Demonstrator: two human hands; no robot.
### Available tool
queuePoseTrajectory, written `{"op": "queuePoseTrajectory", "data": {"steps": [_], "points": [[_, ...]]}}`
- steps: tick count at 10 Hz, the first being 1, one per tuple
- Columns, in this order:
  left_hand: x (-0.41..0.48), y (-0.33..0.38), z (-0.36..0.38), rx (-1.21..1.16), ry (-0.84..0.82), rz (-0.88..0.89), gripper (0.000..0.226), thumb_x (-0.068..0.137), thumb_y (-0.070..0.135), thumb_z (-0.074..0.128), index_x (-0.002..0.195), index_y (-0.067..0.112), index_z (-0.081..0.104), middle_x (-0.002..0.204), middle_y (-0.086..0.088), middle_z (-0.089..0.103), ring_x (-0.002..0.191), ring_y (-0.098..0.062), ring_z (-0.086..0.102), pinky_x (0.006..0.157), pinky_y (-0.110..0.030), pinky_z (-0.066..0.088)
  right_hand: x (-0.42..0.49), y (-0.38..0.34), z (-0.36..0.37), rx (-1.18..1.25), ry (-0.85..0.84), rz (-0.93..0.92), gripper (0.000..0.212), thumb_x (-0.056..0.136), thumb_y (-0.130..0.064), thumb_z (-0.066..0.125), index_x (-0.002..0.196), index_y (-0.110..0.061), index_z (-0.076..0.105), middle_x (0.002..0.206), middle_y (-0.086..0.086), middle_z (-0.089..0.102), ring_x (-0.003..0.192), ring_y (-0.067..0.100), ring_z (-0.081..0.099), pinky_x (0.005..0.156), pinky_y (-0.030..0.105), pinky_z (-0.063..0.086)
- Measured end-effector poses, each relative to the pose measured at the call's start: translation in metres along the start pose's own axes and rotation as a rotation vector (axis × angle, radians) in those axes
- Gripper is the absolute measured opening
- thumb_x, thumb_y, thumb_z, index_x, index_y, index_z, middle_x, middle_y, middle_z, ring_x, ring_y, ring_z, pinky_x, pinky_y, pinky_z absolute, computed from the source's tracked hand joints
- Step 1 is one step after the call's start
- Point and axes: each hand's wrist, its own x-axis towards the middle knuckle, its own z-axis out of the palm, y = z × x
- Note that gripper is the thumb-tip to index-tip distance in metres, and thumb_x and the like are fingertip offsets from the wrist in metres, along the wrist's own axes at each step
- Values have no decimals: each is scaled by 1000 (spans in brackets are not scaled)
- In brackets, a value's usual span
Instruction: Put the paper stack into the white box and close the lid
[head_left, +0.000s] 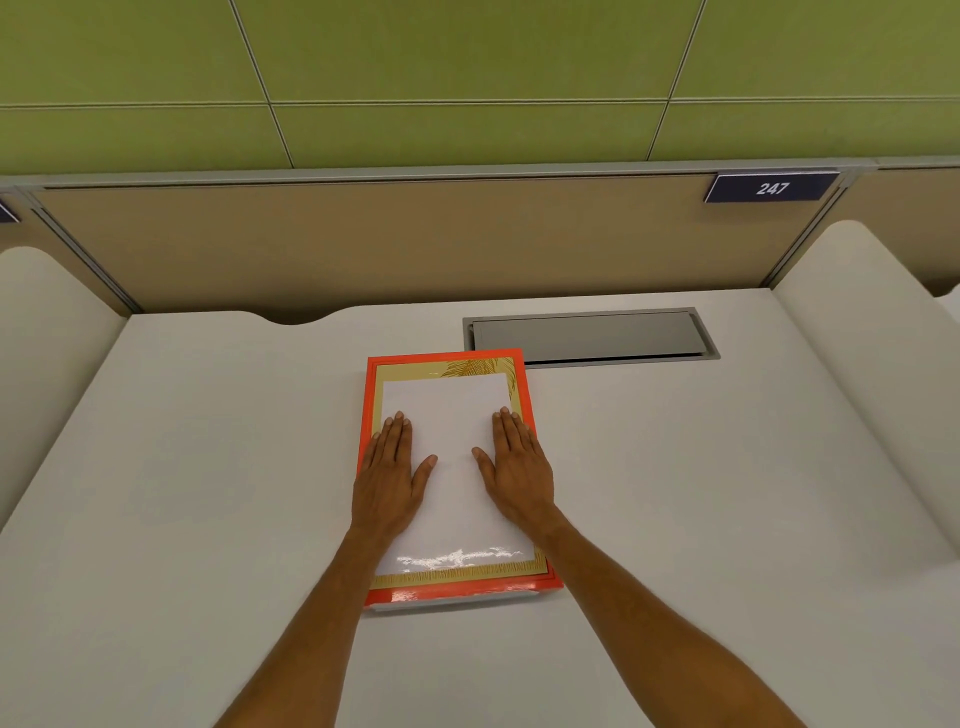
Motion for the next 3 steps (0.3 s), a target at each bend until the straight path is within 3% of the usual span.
{"op": "queuePoseTrajectory", "data": {"steps": [3], "points": [[3,29,1,-73,71,-19,90,87,73,8,156,14,13,164,-4,15,152,-22,13,123,-37,8,-5,25,-21,39,45,8,89,85,-71,-2,155,-17,8,163,2,14,151,19,12,118,28,0]]}}
